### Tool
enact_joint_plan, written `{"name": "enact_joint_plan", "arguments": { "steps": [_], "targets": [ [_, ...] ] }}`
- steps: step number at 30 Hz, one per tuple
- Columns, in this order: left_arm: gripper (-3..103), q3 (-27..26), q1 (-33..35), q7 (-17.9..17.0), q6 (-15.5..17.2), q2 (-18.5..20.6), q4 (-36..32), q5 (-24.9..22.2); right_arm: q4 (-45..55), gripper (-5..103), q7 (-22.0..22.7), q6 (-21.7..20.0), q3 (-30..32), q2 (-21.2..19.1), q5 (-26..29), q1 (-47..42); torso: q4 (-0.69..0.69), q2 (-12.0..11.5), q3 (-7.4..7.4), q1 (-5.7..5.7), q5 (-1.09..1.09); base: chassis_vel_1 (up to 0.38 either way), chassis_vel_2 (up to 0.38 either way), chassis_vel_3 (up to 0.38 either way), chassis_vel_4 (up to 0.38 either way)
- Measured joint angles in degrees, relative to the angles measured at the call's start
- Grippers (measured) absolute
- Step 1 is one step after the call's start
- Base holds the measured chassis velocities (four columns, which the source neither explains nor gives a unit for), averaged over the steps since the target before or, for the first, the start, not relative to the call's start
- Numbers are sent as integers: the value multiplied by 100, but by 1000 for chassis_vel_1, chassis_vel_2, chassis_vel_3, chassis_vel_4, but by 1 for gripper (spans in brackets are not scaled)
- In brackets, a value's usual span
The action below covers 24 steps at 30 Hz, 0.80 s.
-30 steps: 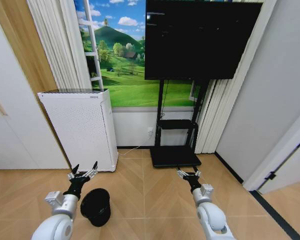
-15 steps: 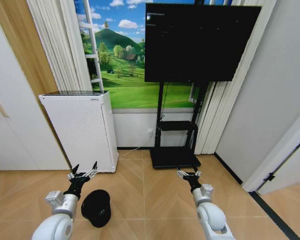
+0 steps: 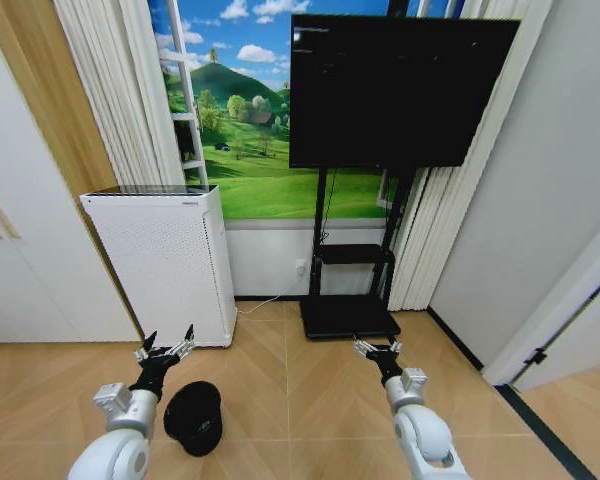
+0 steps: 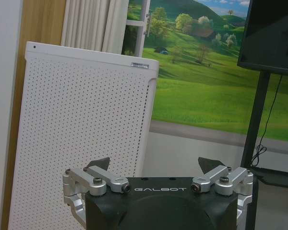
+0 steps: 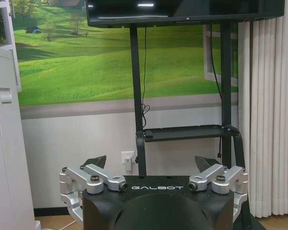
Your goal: Pick up the trash bin and place the garbage on the floor into it.
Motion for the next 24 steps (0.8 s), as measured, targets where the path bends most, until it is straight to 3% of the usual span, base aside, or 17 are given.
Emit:
{"name": "enact_joint_plan", "arguments": {
  "steps": [24],
  "targets": [
    [100,29,41,-86,45,-2,-81,169,0,100,0,0,0,0,0,0,0,-51,-29,-21,0,0,0,0,0]
  ]
}}
